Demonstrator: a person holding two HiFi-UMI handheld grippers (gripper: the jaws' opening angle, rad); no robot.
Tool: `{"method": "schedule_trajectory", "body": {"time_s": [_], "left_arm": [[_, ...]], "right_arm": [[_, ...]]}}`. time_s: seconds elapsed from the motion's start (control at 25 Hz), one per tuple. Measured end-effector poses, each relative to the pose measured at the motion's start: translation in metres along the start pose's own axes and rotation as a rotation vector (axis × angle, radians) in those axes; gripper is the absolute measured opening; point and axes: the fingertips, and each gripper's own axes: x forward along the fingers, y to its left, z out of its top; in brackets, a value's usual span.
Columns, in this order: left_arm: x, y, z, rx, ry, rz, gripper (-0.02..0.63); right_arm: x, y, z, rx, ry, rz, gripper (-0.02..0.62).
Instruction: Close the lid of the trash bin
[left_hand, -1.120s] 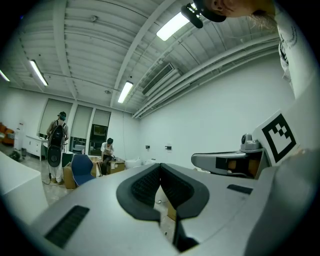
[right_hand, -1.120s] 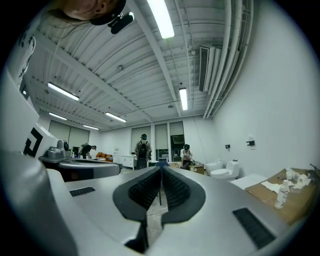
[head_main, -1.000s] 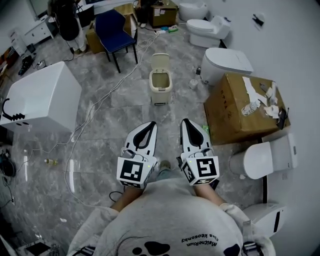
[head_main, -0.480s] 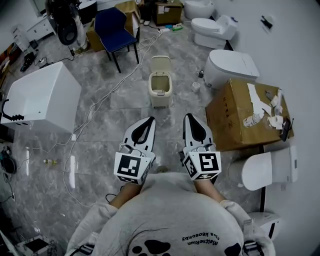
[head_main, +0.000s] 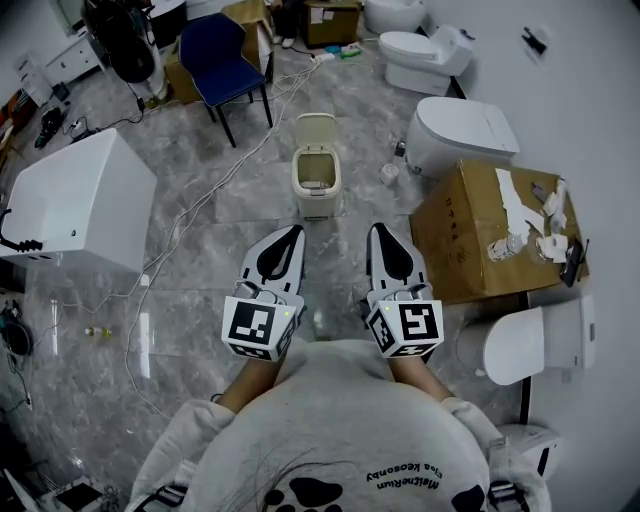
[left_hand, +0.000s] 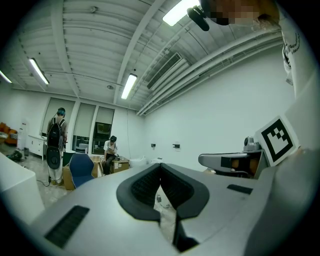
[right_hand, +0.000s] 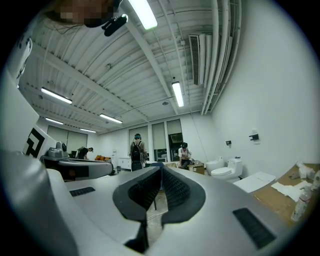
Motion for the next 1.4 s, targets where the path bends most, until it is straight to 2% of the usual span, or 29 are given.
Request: {"method": "schedule_trajectory", "body": {"time_s": [0.44, 0.64, 0.88, 1.04, 1.16, 1.4], "left_arm": [[0.087, 0.055, -0.02, -0.014, 0.016, -0.028, 0.02], [0.152, 0.103, -0.018, -0.008, 0.037, -0.05, 0.02], [0.235, 0.18, -0.001, 0.072, 0.066, -0.083, 0.02], [0.296, 0.216, 0.002, 0.059, 0.075, -0.138, 0.02], [0.337, 0.239, 0.005, 0.027, 0.046, -0.165, 0.02], [0.394, 0.271, -0.001, 0.018, 0.075, -0.205, 0.02]], "right_arm": [[0.084, -0.049, -0.023, 0.004, 0.019, -0.061, 0.033], [0.164, -0.08, -0.022, 0.026, 0.021, -0.095, 0.034], [0.278, -0.111, -0.018, 0.063, 0.028, -0.156, 0.034], [0.341, -0.132, -0.012, 0.069, 0.027, -0.194, 0.034], [0.383, -0.148, -0.008, 0.083, 0.022, -0.216, 0.034], [0.442, -0.176, -0.004, 0.119, 0.003, -0.234, 0.034]]}}
